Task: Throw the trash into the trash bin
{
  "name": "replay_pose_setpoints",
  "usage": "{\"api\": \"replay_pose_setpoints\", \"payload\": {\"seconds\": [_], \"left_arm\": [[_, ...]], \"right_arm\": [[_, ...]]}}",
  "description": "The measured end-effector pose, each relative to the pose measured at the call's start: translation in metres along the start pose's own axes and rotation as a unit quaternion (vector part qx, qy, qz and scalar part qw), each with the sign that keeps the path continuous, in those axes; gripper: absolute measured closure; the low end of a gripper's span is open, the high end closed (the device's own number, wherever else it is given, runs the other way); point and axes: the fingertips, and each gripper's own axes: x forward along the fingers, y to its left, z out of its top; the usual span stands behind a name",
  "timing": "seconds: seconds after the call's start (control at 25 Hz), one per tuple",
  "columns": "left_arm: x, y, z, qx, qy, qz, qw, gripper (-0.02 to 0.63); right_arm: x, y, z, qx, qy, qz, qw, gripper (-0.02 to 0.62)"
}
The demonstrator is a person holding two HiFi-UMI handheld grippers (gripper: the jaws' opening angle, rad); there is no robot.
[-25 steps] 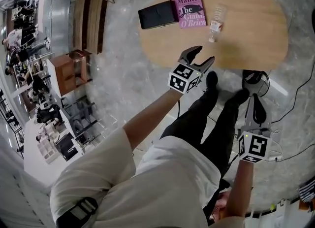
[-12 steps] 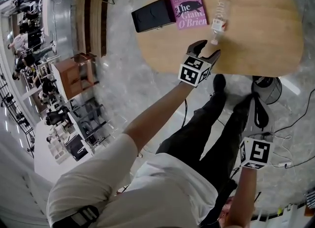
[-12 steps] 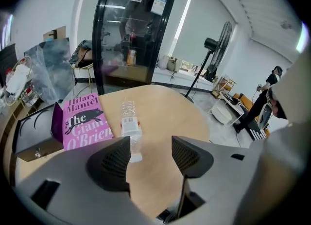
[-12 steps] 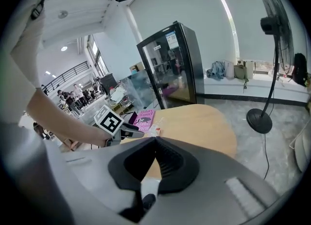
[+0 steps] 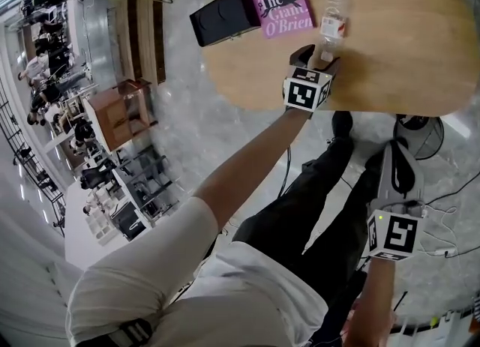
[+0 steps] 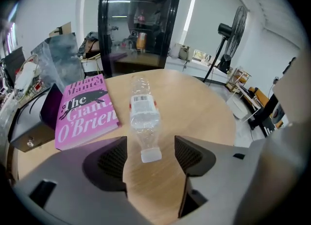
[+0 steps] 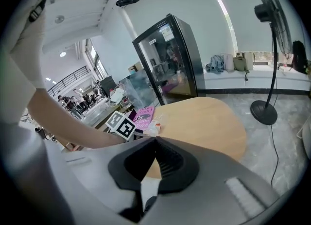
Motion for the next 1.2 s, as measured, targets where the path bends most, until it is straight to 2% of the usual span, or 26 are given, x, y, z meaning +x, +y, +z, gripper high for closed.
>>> {"api": "replay_pose_setpoints", "payload": {"seconds": [0.44,0.48,0.56,0.6,0.8,1.2], "left_arm": [[0.038,0.010,-0.006,-0.011,-0.006,0.046,0.9989,0.301],[0.039,0.012,-0.006,-0.011,-0.005,0.052,0.9986,0.308],[0.037,0.017,-0.006,-0.010,-0.006,0.065,0.9978,0.405],[0.036,0.018,-0.006,-0.009,-0.007,0.068,0.9976,0.418],[0.028,0.020,-0.006,0.001,-0.019,0.071,0.9973,0.439],[0.011,0.002,-0.007,0.023,-0.038,0.046,0.9979,0.448]], "right_arm": [[0.016,-0.007,-0.038,0.022,0.005,0.003,1.000,0.584],[0.017,-0.008,-0.040,0.024,0.005,0.002,1.000,0.584],[0.017,-0.009,-0.042,0.023,0.005,0.003,1.000,0.584],[0.016,-0.010,-0.043,0.023,0.005,0.003,1.000,0.584],[0.014,-0.019,-0.047,0.030,0.002,-0.005,1.000,0.584],[0.007,-0.025,-0.054,0.029,0.003,-0.012,1.000,0.584]]}}
